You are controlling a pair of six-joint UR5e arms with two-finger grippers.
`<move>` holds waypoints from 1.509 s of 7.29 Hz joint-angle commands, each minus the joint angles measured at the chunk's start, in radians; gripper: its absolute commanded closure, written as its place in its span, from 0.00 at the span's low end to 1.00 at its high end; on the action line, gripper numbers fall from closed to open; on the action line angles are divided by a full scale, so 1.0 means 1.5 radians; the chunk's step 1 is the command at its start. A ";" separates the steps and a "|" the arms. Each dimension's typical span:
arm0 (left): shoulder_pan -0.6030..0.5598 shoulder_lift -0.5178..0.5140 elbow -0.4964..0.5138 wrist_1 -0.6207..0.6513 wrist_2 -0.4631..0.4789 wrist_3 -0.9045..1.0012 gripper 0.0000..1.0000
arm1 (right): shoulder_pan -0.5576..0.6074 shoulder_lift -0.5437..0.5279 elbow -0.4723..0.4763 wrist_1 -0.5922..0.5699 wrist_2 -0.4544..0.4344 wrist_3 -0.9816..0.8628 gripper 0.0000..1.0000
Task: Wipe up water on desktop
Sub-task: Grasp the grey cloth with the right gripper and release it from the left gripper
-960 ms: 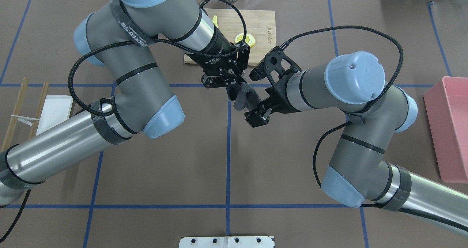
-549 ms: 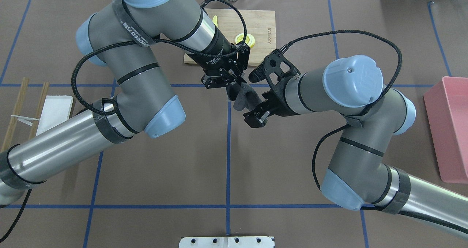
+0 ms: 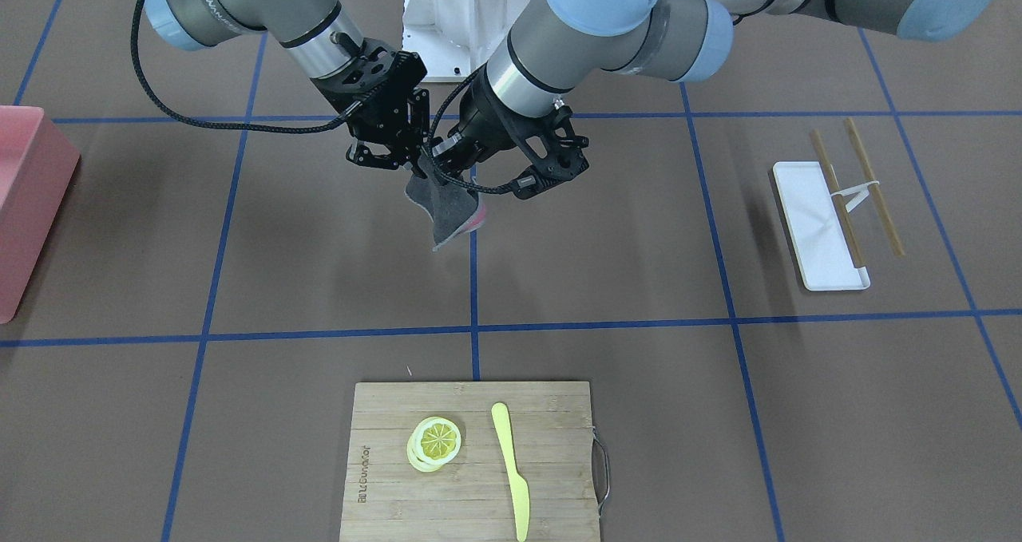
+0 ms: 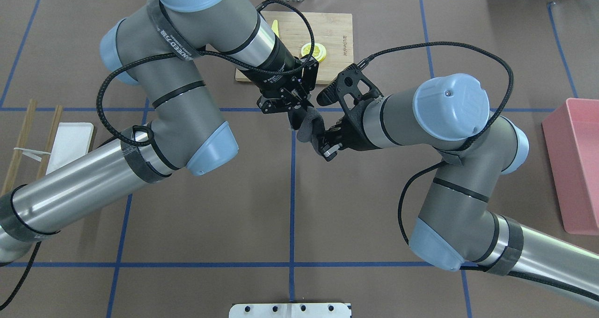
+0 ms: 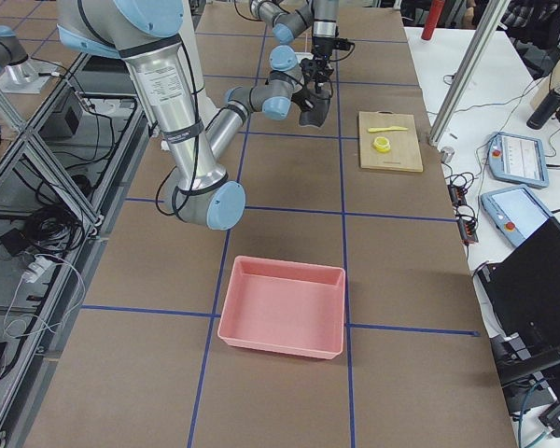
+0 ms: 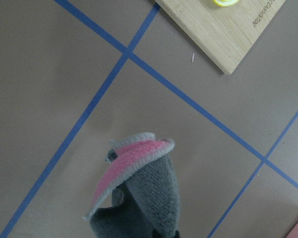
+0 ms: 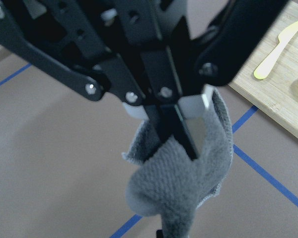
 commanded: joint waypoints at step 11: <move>-0.098 0.196 -0.198 0.014 0.069 0.200 0.02 | 0.137 -0.113 0.107 -0.325 0.011 -0.060 1.00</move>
